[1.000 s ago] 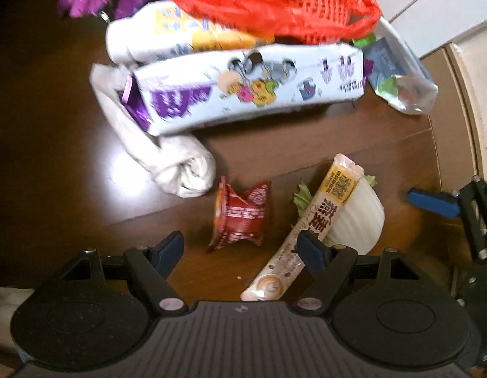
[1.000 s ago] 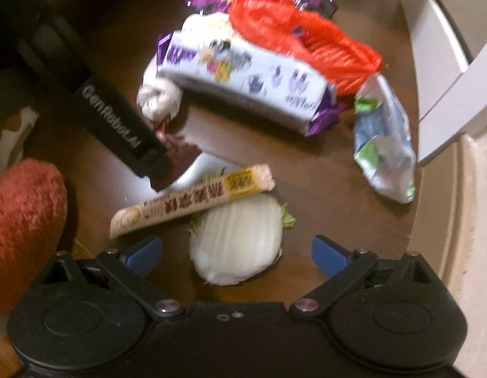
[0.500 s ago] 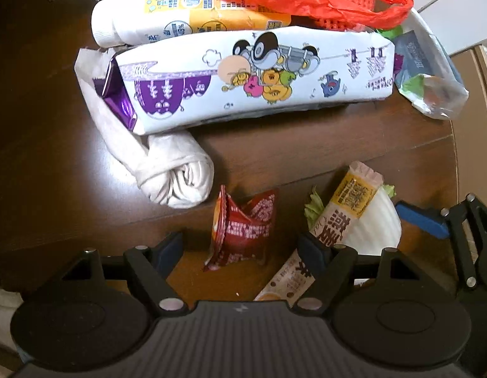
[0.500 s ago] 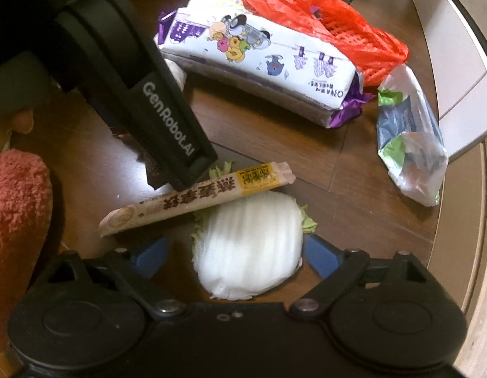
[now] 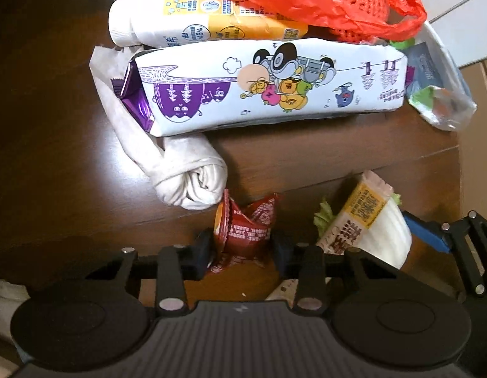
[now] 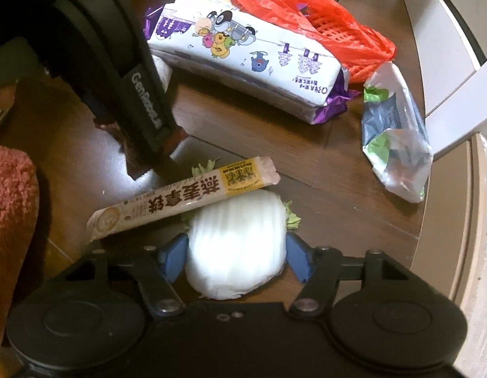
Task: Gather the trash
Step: 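Grasp the red snack wrapper with the left tool while the right tool grasps the cabbage half, then carry wrapper and cabbage into the green wastebasket and open both tools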
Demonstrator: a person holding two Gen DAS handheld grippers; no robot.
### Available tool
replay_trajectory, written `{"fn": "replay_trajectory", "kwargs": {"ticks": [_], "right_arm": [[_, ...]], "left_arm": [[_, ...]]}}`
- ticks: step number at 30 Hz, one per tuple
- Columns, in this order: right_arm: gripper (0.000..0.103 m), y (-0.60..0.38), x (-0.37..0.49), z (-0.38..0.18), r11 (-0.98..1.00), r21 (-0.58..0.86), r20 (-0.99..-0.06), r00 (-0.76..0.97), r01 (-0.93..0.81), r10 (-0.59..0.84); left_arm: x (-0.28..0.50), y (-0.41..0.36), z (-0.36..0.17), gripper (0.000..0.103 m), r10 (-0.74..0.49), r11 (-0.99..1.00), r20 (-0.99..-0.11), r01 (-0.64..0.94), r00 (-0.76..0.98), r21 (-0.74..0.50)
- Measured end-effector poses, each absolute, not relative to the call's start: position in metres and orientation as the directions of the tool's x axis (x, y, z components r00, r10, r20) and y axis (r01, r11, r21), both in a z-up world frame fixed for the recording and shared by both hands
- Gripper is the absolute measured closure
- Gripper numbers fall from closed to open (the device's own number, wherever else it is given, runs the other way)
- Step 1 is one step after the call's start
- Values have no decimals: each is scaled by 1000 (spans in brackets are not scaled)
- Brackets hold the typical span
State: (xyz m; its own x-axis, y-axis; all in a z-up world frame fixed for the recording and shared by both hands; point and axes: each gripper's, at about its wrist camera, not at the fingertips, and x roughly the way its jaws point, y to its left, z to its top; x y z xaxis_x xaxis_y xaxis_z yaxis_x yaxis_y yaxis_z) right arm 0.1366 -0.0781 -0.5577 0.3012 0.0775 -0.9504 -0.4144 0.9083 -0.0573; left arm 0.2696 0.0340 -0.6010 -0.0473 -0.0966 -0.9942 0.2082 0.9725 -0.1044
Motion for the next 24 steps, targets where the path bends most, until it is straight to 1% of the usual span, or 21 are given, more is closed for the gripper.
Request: {"fn": "replay_trajectory", "kwargs": {"ticks": [7, 12, 20, 24], "right_arm": [[42, -93, 135, -543, 925, -69, -949, 312, -374, 55], [43, -112, 134, -524, 950, -85, -940, 340, -301, 24], [43, -122, 139, -467, 971, -36, -897, 436, -237, 73], [43, -125, 144, -429, 975, -13, -859, 502, -220, 102]], "left_arm": [[266, 39, -591, 67, -120, 974, -992, 188, -31, -123], [273, 50, -574, 67, -157, 974, -988, 165, -8, -156], [286, 55, -525, 67, -243, 961, -969, 147, 52, -233], [287, 56, -492, 67, -236, 958, -965, 190, 110, -213]]}}
